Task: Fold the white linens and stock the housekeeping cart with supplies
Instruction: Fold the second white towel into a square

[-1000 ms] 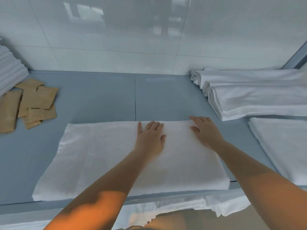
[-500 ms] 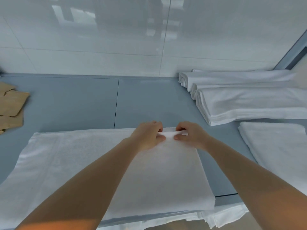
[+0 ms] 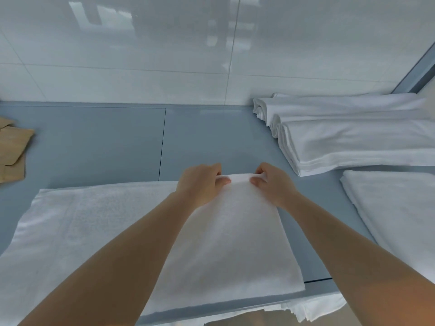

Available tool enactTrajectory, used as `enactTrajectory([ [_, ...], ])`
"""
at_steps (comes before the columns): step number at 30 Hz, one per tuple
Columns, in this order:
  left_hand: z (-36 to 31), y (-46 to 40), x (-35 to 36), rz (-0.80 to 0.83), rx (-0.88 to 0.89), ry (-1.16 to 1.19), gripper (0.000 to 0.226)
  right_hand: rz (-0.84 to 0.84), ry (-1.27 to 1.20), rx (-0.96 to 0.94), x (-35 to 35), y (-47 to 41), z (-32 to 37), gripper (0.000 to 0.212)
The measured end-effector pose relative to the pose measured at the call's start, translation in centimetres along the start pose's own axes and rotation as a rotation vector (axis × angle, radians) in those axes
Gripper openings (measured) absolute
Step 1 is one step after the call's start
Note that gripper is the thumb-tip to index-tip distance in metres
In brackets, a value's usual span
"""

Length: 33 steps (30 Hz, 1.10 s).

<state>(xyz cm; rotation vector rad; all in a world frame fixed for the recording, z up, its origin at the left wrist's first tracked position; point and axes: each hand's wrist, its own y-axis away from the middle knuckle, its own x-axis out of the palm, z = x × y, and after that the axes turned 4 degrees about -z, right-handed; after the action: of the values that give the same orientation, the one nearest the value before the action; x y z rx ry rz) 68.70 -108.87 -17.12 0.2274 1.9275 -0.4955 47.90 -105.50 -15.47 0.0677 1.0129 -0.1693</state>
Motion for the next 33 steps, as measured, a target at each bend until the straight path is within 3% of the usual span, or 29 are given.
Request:
enactTrajectory([
  [4,2.6,1.4,-0.8,0.000,-0.067,-0.104,0.055,-0.063,0.058,0.000,0.6,0.6,-0.1,0.016],
  [7,4.1,2.1,-1.6,0.028,-0.055,-0.174,0.056,-0.032,0.212,-0.031,0.5,0.8,1.1,0.021],
  [10,4.4,2.6,-2.0,0.076,0.058,-0.178,0.043,0.012,0.476,-0.278,0.8,0.8,3.9,0.035],
  [12,4.7,3.0,-2.4,0.088,0.099,-0.125,0.032,0.130,0.379,-0.456,2.0,1.1,6.4,0.036],
  [15,5.8,3.8,-3.5,0.103,0.086,-0.040,0.018,0.235,0.201,-0.564,4.2,1.5,9.4,0.033],
  [19,9.1,4.8,-5.5,0.159,0.005,-0.082,0.016,0.283,0.176,-0.572,5.7,1.2,11.1,0.035],
  [23,12.8,6.2,-6.7,0.169,-0.052,-0.138,0.021,0.266,0.229,-0.506,6.7,1.1,11.5,0.021],
  [28,13.5,6.4,-7.1,0.012,-0.093,-0.134,0.021,0.142,0.215,-0.365,7.2,0.8,12.2,0.020],
  [33,14.4,8.2,-7.0,-0.044,-0.044,-0.196,0.032,0.025,0.411,-0.427,8.7,1.3,12.3,0.021],
])
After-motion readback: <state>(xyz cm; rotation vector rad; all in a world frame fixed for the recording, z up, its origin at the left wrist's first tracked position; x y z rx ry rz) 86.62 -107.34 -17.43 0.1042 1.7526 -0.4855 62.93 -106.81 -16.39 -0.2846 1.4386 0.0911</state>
